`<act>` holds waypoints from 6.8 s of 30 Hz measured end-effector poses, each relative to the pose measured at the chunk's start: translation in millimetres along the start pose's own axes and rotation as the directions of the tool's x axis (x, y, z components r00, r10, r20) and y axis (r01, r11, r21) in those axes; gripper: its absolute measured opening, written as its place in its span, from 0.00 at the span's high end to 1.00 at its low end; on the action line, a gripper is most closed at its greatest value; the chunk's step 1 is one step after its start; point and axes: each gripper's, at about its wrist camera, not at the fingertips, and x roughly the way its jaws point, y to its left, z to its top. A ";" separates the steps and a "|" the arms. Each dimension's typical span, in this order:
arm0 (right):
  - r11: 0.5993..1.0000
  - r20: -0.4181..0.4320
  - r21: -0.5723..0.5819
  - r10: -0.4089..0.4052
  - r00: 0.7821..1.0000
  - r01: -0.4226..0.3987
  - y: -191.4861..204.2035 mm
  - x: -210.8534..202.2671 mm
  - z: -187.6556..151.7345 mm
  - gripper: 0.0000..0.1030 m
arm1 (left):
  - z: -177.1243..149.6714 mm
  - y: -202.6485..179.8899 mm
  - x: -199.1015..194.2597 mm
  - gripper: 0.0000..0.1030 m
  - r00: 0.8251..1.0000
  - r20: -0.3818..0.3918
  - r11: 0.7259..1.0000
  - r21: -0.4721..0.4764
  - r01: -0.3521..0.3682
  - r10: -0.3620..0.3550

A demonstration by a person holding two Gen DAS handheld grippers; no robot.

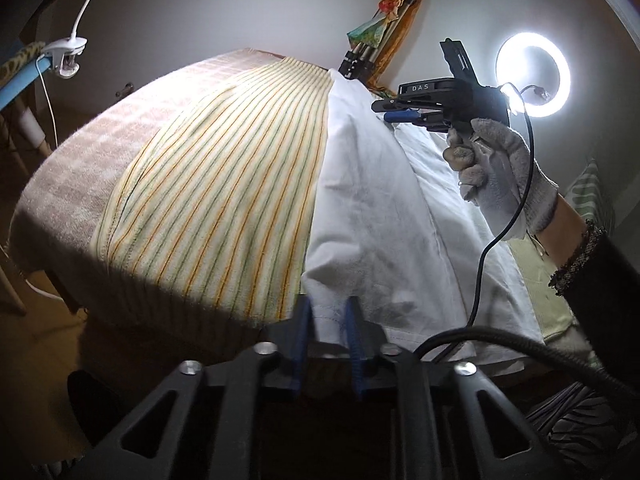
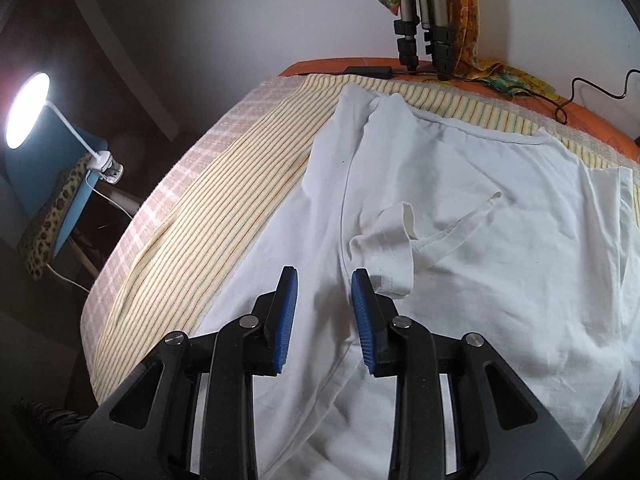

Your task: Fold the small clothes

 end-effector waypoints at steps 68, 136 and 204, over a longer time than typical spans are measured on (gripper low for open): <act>0.884 0.127 0.466 -0.036 0.991 -0.028 -244.6 -135.7 -97.1 0.44 | -96.0 -301.0 67.1 0.92 0.990 -0.070 0.704 0.696 0.139 -0.125; 0.958 0.201 0.284 -0.012 0.980 -0.046 -142.1 -125.0 4.4 0.58 | -31.7 -125.7 -41.8 0.70 0.988 0.107 0.965 0.251 0.077 -0.107; 0.954 -0.125 0.282 0.144 0.982 -0.104 -10.7 -152.2 -260.8 0.65 | 17.8 3.0 -23.1 0.61 0.951 -0.268 0.982 0.067 0.174 -0.150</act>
